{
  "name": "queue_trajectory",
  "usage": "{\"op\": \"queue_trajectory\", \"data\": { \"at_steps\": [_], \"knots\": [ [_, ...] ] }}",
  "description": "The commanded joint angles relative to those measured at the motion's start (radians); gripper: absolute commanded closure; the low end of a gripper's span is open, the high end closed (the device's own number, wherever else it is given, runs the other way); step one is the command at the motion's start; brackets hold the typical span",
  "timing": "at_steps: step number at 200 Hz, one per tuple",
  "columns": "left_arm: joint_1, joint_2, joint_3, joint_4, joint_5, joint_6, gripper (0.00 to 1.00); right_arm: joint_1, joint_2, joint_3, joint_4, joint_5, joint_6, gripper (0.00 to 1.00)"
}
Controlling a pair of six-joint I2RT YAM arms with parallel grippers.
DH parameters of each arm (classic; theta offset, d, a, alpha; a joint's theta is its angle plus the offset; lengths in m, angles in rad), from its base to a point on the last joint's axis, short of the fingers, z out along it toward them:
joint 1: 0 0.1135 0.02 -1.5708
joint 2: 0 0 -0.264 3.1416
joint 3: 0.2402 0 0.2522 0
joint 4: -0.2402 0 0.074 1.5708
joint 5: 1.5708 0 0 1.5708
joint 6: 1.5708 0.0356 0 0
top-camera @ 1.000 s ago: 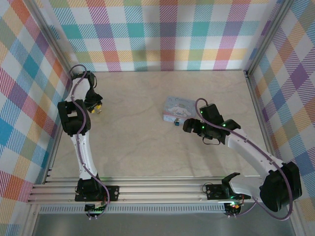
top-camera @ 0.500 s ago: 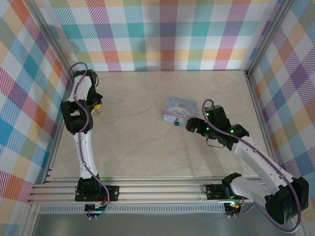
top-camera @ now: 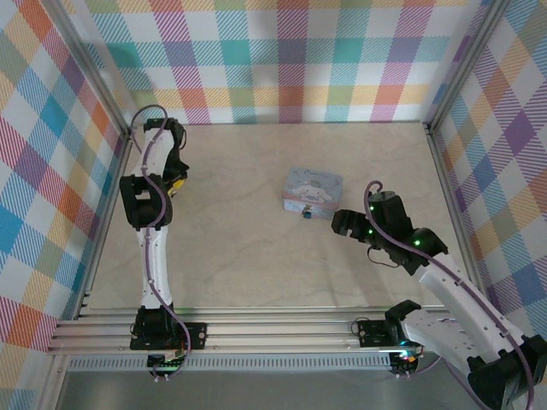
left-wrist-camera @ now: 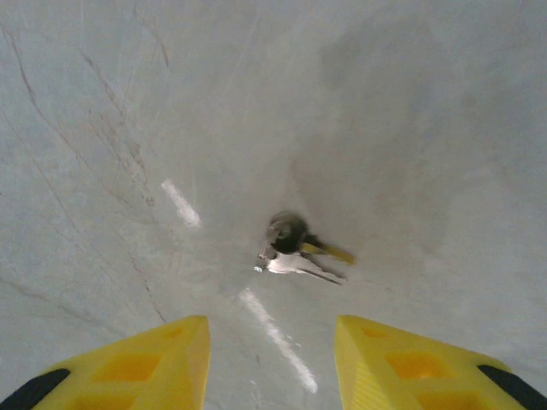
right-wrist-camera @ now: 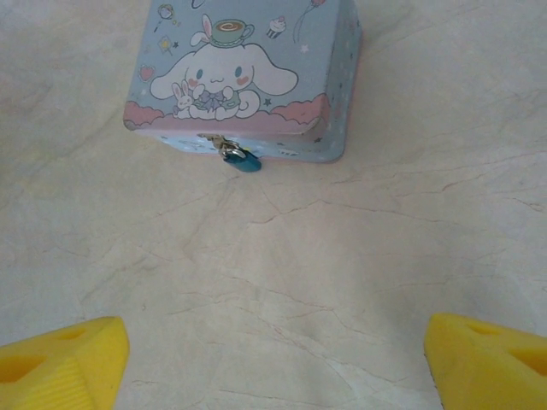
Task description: Unlock a padlock with a key
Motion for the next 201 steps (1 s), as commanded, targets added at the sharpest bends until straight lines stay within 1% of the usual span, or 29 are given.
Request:
{"op": "queue_trajectory", "data": {
  "at_steps": [1, 23, 28, 47, 57, 77, 89, 97, 110, 117, 127, 132, 155, 178, 187, 201],
  "knots": [
    [0.007, -0.101, -0.138, 0.046, -0.005, -0.002, 0.56, 0.004, -0.015, -0.018, -0.023, 0.029, -0.033, 0.11],
    [0.021, -0.194, -0.288, 0.143, 0.015, -0.012, 0.56, 0.004, 0.004, -0.010, -0.006, 0.018, -0.043, 0.11],
    [0.024, -0.211, -0.317, 0.165, 0.028, -0.001, 0.54, 0.005, 0.013, -0.007, -0.001, 0.015, -0.042, 0.11],
    [0.039, -0.260, -0.394, 0.269, 0.105, 0.154, 0.48, 0.005, 0.080, 0.017, 0.027, -0.020, -0.044, 0.13],
    [0.048, -0.275, -0.421, 0.285, 0.108, 0.171, 0.47, 0.005, 0.129, 0.041, 0.044, -0.049, -0.046, 0.13],
    [0.060, -0.339, -0.530, 0.407, 0.153, 0.221, 0.44, 0.018, 0.229, 0.098, 0.077, -0.080, -0.048, 0.14],
    [0.075, -0.372, -0.591, 0.487, 0.213, 0.262, 0.36, 0.040, 0.285, 0.139, 0.097, -0.074, -0.054, 0.14],
    [0.087, -0.384, -0.618, 0.513, 0.260, 0.289, 0.24, 0.056, 0.322, 0.170, 0.108, -0.069, -0.058, 0.14],
    [0.107, -0.403, -0.660, 0.530, 0.314, 0.336, 0.23, 0.083, 0.392, 0.222, 0.124, -0.064, -0.063, 0.14],
    [0.113, -0.417, -0.678, 0.525, 0.291, 0.350, 0.22, 0.099, 0.430, 0.250, 0.133, -0.062, -0.065, 0.14],
    [0.119, -0.442, -0.710, 0.521, 0.232, 0.356, 0.05, 0.126, 0.494, 0.299, 0.146, -0.058, -0.071, 0.14],
    [0.122, -0.448, -0.717, 0.515, 0.203, 0.358, 0.00, 0.142, 0.526, 0.324, 0.149, -0.057, -0.074, 0.14],
    [0.134, -0.438, -0.722, 0.505, 0.189, 0.389, 0.00, 0.210, 0.703, 0.466, 0.161, -0.057, -0.092, 0.14],
    [0.148, -0.471, -0.806, 0.622, 0.242, 0.390, 0.01, 0.268, 0.875, 0.627, 0.168, -0.069, -0.108, 0.14],
    [0.154, -0.490, -0.841, 0.669, 0.256, 0.378, 0.08, 0.286, 0.936, 0.693, 0.163, -0.076, -0.115, 0.15],
    [0.161, -0.507, -0.865, 0.717, 0.278, 0.368, 0.26, 0.310, 1.018, 0.792, 0.146, -0.083, -0.124, 0.15]
  ]
}}
